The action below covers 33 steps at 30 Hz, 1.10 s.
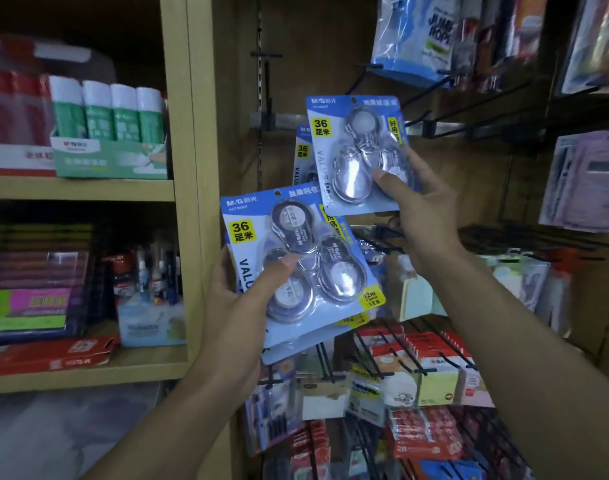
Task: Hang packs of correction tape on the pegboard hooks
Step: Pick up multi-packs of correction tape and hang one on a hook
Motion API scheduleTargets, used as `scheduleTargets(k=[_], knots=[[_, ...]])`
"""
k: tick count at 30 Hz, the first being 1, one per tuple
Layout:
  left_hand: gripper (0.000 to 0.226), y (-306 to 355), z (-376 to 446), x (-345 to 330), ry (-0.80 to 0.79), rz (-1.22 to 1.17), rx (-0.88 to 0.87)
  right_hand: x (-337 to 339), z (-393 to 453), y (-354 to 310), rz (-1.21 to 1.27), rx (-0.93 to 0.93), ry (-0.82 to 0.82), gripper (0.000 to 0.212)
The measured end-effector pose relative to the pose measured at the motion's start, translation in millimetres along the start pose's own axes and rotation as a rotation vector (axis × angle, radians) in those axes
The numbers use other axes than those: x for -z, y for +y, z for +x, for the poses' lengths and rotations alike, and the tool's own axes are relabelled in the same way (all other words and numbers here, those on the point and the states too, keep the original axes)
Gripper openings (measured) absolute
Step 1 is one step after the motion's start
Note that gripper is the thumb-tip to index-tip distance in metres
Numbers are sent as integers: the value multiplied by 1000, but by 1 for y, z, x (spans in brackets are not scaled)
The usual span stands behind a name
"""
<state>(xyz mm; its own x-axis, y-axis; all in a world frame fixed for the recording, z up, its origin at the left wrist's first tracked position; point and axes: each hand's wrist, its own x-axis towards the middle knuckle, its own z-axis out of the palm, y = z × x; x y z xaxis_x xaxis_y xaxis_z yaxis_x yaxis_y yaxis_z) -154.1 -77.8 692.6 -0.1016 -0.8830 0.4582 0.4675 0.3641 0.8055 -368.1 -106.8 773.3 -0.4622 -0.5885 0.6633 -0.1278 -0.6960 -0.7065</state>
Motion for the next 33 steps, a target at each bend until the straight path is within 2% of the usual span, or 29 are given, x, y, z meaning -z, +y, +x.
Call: scheduleTargets(k=[5,10,18,24,29,33], knots=[[60,2,-7,3,60,-17,-47,7,1,0,14,-76,-22,56],[60,6,-5,5,143,-35,-107,5,17,10,-83,-54,-7,55],[58,9,-15,0,36,-11,-41,-17,80,49,-333,-67,-17,57],[45,2,-18,-7,69,-2,23,-30,98,71,-431,-122,-59,67],[52,4,-13,-1,87,3,15,-25,89,56,-457,-150,-93,71],[59,6,-5,-4,84,-24,-20,-24,58,28,-351,-65,-134,56]])
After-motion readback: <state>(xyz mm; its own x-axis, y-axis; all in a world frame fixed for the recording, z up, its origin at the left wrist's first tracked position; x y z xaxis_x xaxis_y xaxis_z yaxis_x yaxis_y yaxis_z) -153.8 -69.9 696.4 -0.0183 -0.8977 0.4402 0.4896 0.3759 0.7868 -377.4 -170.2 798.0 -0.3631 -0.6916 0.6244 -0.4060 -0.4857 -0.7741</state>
